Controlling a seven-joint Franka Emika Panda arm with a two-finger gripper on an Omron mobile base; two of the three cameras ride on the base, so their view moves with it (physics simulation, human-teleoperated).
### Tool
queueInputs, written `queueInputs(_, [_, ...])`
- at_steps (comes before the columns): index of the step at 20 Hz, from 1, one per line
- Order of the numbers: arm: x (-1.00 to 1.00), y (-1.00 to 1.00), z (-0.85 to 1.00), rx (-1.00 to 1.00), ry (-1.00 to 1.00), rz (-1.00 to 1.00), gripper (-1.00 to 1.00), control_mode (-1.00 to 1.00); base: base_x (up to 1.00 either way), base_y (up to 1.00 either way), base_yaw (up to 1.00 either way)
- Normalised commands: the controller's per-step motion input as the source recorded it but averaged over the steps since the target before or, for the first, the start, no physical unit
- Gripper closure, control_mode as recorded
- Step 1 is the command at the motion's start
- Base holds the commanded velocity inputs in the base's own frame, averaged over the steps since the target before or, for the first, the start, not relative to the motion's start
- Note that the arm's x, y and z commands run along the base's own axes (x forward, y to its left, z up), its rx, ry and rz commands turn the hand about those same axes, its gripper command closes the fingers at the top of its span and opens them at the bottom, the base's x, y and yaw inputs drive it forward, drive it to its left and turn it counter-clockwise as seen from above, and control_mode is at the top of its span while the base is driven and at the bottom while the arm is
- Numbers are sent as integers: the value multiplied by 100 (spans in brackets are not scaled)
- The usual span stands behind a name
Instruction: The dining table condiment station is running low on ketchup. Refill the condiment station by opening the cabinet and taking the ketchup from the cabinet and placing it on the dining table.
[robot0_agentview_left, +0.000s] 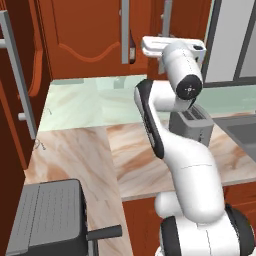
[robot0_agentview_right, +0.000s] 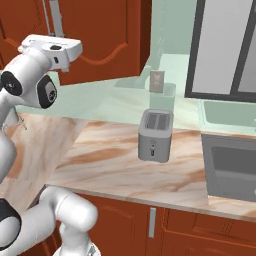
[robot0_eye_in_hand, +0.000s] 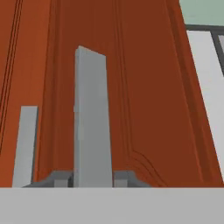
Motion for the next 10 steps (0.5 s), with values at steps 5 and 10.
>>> queueInputs(5, [-100,-96,0,5,6,-1,100,-100,0,0,0])
queueInputs(10, [-100,-94,-3,7,7,0,-100,-100,0,0,0])
